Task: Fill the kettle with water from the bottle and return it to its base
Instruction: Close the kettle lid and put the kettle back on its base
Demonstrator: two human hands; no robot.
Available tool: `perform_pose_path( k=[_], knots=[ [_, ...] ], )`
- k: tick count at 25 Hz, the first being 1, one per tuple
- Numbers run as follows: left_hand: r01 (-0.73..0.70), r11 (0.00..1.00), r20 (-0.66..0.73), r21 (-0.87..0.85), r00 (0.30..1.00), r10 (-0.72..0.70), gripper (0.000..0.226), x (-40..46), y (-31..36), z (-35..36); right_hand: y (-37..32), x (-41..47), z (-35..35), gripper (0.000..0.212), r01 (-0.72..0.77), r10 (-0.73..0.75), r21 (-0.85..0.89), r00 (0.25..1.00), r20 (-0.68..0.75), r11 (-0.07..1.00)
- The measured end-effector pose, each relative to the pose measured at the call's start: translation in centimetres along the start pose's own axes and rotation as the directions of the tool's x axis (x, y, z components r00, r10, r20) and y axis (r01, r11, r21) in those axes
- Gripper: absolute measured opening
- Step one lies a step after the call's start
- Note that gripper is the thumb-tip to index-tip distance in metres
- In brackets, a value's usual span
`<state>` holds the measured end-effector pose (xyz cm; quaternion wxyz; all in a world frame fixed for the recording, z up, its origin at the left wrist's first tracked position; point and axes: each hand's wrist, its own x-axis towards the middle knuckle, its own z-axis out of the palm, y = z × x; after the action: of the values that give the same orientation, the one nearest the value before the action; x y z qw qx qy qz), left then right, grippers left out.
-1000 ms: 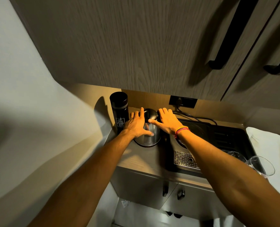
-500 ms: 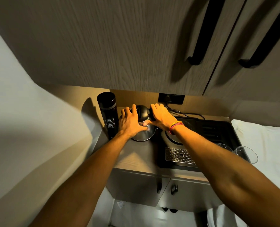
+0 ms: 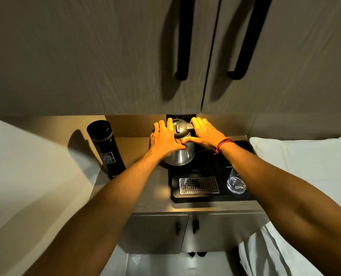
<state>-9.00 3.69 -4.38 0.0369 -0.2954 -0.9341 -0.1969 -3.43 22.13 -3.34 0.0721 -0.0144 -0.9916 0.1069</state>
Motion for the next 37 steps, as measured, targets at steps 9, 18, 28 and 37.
perform_pose_path(
  k=[9, 18, 28, 37],
  knots=[
    [-0.103, 0.993, 0.045, 0.058, 0.994, 0.101, 0.120, 1.9, 6.0, 2.8, 6.4, -3.2, -0.8, 0.077, -0.125, 0.123, 0.021, 0.991, 0.057, 0.992],
    [-0.025, 0.989, 0.075, 0.148, 0.997, 0.014, 0.116, 3.1, 8.7, 2.7, 9.4, -1.5, -1.7, 0.071, -0.131, 0.101, 0.138, 0.974, 0.203, 0.982],
    [-0.005, 0.994, 0.124, 0.107, 0.992, -0.008, 0.117, 3.0, 7.5, 3.3, 8.8, -1.7, -1.1, 0.072, -0.043, 0.027, 0.111, 0.990, 0.141, 0.993],
    [-0.085, 0.996, 0.216, 0.036, 0.973, 0.075, 0.118, 3.6, 6.5, 2.7, 7.6, -3.4, 1.0, 0.081, -0.123, 0.122, -0.013, 0.992, -0.030, 0.992]
  ],
)
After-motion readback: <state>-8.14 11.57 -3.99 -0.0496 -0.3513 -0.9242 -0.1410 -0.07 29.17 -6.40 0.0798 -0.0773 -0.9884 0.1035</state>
